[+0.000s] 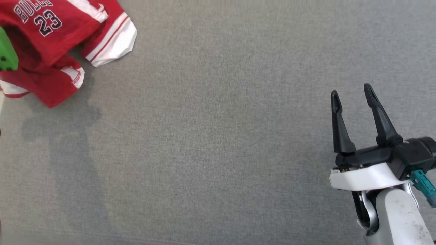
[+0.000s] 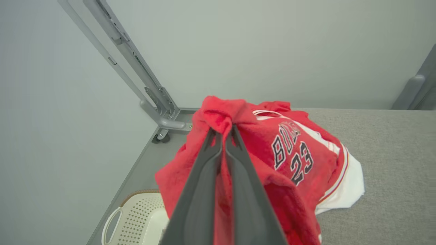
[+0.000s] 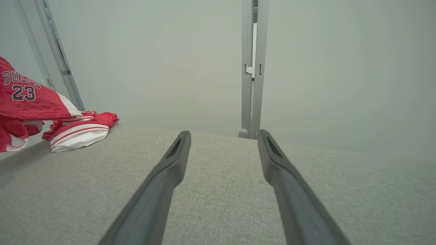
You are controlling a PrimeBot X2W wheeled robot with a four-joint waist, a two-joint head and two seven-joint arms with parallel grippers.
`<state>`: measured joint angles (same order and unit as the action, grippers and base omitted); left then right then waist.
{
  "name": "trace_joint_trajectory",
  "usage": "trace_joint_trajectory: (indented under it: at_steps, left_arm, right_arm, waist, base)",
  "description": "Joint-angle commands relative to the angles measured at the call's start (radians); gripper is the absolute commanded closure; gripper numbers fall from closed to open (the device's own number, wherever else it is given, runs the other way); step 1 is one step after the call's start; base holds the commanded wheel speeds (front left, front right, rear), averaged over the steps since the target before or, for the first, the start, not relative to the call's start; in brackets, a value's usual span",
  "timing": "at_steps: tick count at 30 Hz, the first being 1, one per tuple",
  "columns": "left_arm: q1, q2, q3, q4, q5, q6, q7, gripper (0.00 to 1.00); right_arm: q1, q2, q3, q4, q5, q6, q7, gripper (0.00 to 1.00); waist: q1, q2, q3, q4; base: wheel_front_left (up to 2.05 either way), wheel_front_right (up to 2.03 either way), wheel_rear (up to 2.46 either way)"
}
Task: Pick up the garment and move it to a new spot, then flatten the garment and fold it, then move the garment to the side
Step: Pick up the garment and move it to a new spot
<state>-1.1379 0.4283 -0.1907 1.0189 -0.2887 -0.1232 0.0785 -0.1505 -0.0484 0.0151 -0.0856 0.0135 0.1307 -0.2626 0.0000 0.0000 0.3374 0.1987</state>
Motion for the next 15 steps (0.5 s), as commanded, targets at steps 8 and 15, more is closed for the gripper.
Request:
trace_joint_trajectory:
  at_steps: [8,15]
  left_arm:
    - [-0.014,-0.025,-0.196,-0.145,-0.006,-0.006,0.015,1.00]
    - [0.017,-0.054,-0.414,-0.372,-0.166,-0.007,0.040,1.00]
  right_arm:
    - [0.085,-0.003,-0.055,0.025,0.050,0.000,-0.003,0.00]
    - [0.139,-0.003,-0.093,0.031,0.065,0.000,-0.003,0.00]
  waist:
    - [0.0000,0.0000,-0.242,-0.082]
    - [0.0000,0.0000,-0.309,-0.182]
  base:
    - [0.00,0.00,0.00]
    - [0.00,0.00,0.00]
